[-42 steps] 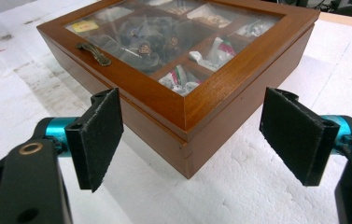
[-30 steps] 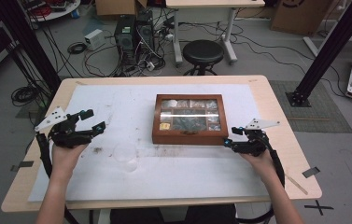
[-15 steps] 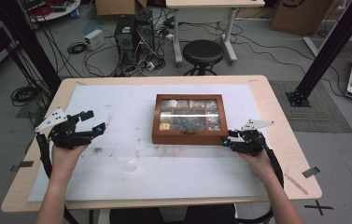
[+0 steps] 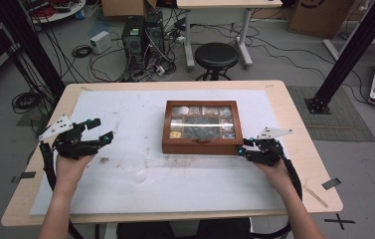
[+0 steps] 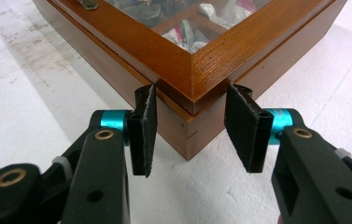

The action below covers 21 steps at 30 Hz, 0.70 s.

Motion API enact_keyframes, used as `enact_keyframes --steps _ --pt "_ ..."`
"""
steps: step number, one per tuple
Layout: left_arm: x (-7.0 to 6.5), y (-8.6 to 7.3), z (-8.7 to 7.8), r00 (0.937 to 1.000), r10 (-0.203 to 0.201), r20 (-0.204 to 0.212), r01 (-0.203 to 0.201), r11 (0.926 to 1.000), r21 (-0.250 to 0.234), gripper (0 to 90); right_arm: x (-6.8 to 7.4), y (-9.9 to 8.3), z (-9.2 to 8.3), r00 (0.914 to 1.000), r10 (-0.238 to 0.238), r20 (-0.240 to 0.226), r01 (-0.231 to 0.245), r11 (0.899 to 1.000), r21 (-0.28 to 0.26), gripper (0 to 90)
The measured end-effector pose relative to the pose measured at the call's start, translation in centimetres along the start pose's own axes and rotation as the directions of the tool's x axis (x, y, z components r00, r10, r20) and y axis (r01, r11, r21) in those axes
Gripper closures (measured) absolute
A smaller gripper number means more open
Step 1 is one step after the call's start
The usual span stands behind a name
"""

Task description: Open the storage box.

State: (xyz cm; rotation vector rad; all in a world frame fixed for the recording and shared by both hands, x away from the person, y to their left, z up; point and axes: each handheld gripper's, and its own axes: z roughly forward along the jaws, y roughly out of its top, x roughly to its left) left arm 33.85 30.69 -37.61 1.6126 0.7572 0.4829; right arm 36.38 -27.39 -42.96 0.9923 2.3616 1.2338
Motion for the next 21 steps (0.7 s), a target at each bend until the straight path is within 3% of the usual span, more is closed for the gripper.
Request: enact_keyframes --steps 8,13,21 --pt "-0.1 0.0 0.1 1.0 0.001 0.003 -0.001 1.0 0.003 21.1 0.6 0.3 -0.2 0.998 -0.051 0.037 0.051 0.999 -0.005 58.2" --pt "-0.1 0.0 0.1 1.0 0.002 0.006 -0.002 1.0 0.003 21.1 1.2 0.7 -0.2 0.9927 -0.081 0.09 0.081 0.997 0.002 56.0" --pt "-0.1 0.0 0.1 0.9999 -0.002 0.012 0.002 1.0 0.005 21.1 1.6 1.1 -0.4 0.9901 -0.059 0.128 0.062 0.998 -0.018 54.3"
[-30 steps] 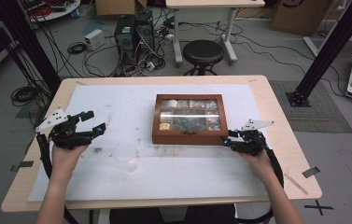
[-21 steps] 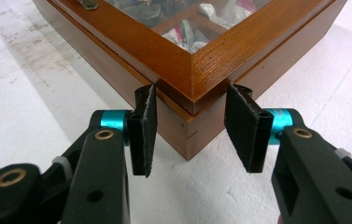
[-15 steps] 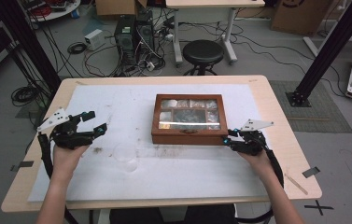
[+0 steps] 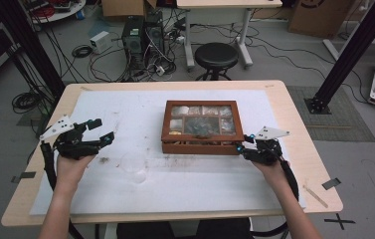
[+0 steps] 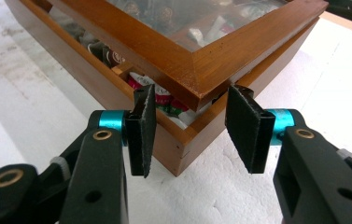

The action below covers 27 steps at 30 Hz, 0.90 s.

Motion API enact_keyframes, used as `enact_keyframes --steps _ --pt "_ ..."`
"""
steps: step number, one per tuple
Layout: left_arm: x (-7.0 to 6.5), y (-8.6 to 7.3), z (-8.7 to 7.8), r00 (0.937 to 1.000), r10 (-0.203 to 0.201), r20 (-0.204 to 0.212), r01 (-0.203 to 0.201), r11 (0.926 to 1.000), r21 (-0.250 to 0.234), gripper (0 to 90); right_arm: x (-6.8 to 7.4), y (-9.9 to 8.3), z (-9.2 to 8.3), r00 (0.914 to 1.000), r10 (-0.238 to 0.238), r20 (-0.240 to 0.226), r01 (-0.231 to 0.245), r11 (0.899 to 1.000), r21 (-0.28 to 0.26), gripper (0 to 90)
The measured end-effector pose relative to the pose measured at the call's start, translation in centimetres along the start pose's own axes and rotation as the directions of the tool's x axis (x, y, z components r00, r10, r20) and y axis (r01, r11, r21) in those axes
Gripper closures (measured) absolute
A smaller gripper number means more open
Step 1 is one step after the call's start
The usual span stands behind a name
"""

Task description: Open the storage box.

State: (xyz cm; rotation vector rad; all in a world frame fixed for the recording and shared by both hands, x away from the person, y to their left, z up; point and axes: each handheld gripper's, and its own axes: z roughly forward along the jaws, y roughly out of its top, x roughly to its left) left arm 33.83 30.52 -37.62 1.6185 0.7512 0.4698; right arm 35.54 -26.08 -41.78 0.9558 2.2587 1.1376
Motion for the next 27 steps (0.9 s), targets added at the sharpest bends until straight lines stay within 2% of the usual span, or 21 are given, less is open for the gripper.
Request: enact_keyframes --steps 6,7,8,10,14,18,27 --pt "0.0 0.0 0.0 1.0 0.001 0.005 -0.001 1.0 -0.002 21.2 0.0 0.1 0.0 0.9991 0.041 -0.003 -0.041 0.999 0.002 54.4" --pt "0.0 0.0 0.0 1.0 0.002 0.005 -0.002 1.0 -0.001 21.2 0.0 0.1 0.0 0.9991 0.043 0.004 -0.043 0.999 0.001 55.3" --pt "0.0 0.0 0.0 1.0 0.0 0.005 0.0 1.0 -0.001 21.2 0.1 0.1 0.0 0.9985 0.04 0.036 -0.04 0.999 -0.003 52.5" --pt "-0.1 0.0 0.0 1.0 0.0 0.007 0.0 1.0 -0.002 21.2 0.0 0.1 0.0 0.9983 0.047 0.034 -0.046 0.999 -0.009 52.5" --pt "-0.1 0.0 0.1 0.9999 0.002 0.011 -0.002 1.0 0.002 21.2 0.3 0.4 -0.2 0.9959 0.041 0.081 -0.038 0.999 -0.034 47.6" --pt "-0.2 0.0 0.1 0.9999 0.001 0.01 -0.001 1.0 0.004 21.2 0.4 0.8 -0.5 0.9937 0.033 0.108 -0.026 0.998 -0.065 46.5" --pt "-0.3 0.2 0.2 0.9999 0.006 0.014 -0.006 1.0 0.003 21.2 0.1 1.6 -0.6 0.9943 0.04 0.099 -0.028 0.993 -0.117 45.8"
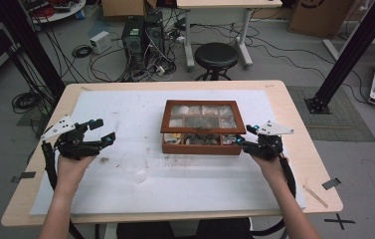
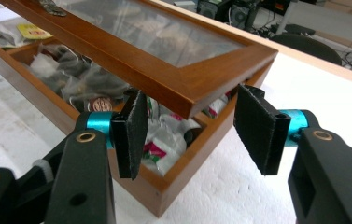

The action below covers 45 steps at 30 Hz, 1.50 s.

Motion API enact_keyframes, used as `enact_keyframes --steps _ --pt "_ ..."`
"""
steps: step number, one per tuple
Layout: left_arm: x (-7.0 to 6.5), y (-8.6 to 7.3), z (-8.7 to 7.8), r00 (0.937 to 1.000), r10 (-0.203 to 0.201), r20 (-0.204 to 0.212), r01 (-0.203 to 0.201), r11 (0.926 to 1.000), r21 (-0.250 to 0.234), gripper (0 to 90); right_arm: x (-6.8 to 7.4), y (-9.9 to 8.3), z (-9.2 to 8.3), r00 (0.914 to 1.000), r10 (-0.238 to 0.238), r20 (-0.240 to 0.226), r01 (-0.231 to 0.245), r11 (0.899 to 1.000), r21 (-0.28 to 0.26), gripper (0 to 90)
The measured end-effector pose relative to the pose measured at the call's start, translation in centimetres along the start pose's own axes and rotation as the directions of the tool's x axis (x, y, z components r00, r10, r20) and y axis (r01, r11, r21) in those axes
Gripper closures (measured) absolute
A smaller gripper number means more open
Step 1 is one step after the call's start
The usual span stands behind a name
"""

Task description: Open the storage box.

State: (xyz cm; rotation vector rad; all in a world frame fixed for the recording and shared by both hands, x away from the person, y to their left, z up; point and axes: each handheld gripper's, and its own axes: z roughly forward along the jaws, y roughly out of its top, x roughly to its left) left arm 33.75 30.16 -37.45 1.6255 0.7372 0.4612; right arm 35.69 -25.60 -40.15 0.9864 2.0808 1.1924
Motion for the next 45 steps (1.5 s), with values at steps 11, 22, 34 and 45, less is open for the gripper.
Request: enact_keyframes --steps 11,22,34,45 --pt "-0.1 0.1 0.0 0.9999 -0.009 0.007 0.009 1.0 -0.004 21.2 -0.3 1.4 0.2 1.0 -0.001 0.004 0.001 0.999 -0.048 47.3" --pt "-0.1 0.2 0.0 0.9998 -0.017 0.014 0.017 0.9998 -0.008 21.2 -0.7 2.2 0.2 1.0 0.004 0.0 -0.004 0.998 -0.07 48.1" --pt "0.0 0.2 -0.1 0.9994 -0.029 0.017 0.029 0.9995 -0.006 21.2 -1.4 3.5 0.5 0.9997 0.023 0.005 -0.022 0.996 -0.092 48.3" --pt "0.1 0.3 -0.1 0.9992 -0.031 0.024 0.031 0.9995 -0.007 21.2 -2.4 4.6 0.7 0.9988 0.043 -0.023 -0.045 0.994 -0.1 48.4"
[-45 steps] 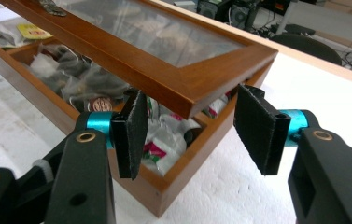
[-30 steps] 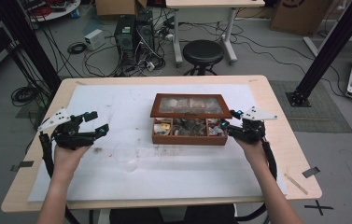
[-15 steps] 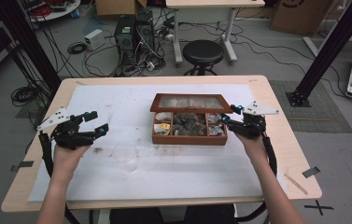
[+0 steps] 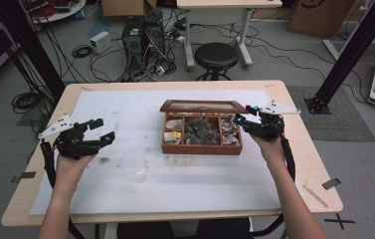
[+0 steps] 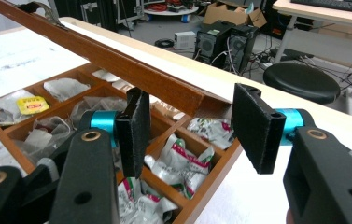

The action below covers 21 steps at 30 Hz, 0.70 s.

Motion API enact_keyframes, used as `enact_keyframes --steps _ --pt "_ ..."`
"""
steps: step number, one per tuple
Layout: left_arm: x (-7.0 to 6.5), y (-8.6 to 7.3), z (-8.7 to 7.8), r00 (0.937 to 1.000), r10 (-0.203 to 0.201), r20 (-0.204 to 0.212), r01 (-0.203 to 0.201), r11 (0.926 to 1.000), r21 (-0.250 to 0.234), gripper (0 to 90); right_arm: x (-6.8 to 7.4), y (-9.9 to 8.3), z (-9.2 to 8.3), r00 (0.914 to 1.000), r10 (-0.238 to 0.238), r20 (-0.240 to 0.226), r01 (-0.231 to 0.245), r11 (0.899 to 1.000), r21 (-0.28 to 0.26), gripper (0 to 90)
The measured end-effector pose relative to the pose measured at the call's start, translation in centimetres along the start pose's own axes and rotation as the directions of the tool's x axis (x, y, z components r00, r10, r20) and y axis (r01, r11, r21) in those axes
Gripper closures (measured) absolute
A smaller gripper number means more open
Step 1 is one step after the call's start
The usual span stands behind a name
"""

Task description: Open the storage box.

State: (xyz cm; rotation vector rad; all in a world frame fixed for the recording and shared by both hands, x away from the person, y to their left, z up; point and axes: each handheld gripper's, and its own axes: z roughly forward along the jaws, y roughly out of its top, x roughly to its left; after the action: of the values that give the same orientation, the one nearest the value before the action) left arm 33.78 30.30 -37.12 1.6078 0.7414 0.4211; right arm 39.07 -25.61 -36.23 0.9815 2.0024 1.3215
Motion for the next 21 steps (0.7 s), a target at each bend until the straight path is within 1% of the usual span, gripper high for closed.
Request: enact_keyframes --steps 6,10,14,19,21 --pt "0.0 0.1 -0.1 1.0 0.0 0.003 0.0 1.0 -0.002 21.2 -0.7 0.9 0.2 0.9997 0.017 -0.02 -0.017 1.0 -0.007 48.5" --pt "0.0 0.2 -0.1 1.0 0.003 0.005 -0.003 1.0 0.002 21.2 -1.1 1.5 0.4 0.9997 0.012 -0.023 -0.013 1.0 -0.01 48.9" --pt "-0.1 0.2 0.0 0.9999 0.003 0.01 -0.003 1.0 0.004 21.2 -1.4 2.0 0.6 0.9993 0.023 -0.029 -0.023 1.0 -0.016 49.1" --pt "-0.1 0.3 0.1 0.9998 0.003 0.018 -0.004 1.0 0.005 21.2 -2.0 2.8 0.9 0.9992 0.01 -0.038 -0.011 1.0 -0.009 49.4" --pt "-0.1 0.3 0.1 0.9998 0.008 0.019 -0.008 0.9999 0.008 21.2 -2.1 3.0 1.0 0.9992 0.008 -0.038 -0.009 1.0 -0.015 49.4"
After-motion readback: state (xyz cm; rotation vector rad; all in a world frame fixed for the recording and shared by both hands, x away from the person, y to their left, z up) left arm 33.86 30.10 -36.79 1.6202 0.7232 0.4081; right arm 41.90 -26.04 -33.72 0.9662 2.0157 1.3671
